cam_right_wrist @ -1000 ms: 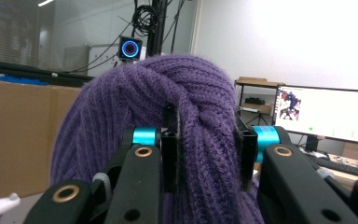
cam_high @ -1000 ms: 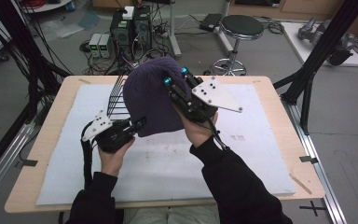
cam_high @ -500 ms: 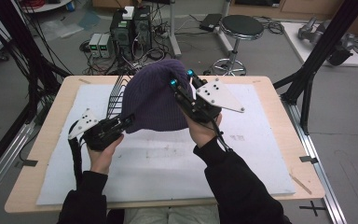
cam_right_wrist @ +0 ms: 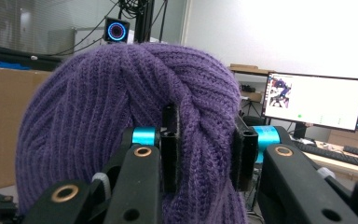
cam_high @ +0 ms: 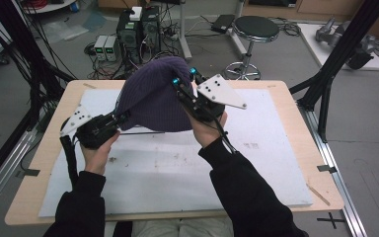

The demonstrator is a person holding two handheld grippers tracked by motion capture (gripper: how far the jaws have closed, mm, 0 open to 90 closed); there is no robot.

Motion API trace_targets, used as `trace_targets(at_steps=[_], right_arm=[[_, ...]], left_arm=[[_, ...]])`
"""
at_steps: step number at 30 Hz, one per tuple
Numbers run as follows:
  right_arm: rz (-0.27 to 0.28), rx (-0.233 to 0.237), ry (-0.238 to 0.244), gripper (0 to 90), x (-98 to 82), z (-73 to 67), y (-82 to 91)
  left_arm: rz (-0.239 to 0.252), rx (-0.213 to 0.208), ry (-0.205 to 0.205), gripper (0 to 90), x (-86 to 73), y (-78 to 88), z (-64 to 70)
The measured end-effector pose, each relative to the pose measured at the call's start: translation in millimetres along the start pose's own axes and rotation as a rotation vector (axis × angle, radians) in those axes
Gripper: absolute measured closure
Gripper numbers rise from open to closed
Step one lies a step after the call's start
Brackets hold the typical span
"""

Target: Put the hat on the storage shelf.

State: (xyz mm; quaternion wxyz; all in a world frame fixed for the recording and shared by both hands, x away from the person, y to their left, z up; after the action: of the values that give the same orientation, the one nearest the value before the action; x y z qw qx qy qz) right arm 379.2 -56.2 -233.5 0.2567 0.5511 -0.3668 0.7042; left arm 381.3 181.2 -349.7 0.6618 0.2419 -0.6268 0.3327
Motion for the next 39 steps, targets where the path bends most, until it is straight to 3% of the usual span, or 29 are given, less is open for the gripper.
trace_targets(at_steps=[8,15,23,25,29,39], right_arm=[[-0.006,-0.013,-0.016,71.2,5.7,9.1,-29.0],[-0.001,-0.055,0.008,71.1,17.4,14.1,-53.7],[0.026,-0.087,0.030,71.1,27.2,15.8,-68.9],[0.029,-0.097,0.034,71.1,27.9,15.7,-73.9],[0.026,-0.111,0.054,71.1,24.9,15.4,-81.4],[-0.009,-0.109,0.083,70.8,12.1,16.0,-84.6]], left_arm=[[0.002,0.009,-0.040,82.4,24.5,-6.4,-20.2],[0.013,0.040,-0.057,81.9,50.1,-16.1,-36.3],[0.030,0.074,-0.087,81.4,72.2,-22.2,-47.4],[0.031,0.088,-0.095,81.3,74.6,-23.8,-50.9],[0.046,0.103,-0.074,81.3,74.7,-26.3,-57.2],[0.024,0.082,-0.035,80.8,45.9,-31.5,-62.9]])
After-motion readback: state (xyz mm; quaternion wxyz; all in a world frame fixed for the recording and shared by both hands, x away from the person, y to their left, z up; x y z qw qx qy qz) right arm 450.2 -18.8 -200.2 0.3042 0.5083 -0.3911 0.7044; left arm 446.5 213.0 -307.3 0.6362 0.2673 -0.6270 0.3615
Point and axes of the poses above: each handheld gripper's, and its own axes: y roughly backward along the jaws, x roughly out of its top, z roughly to its right, the point moved 6 cm from there along -y, roughly forward along the jaws, and after that the axes turned 4 degrees about z, right-handed, at the moved point
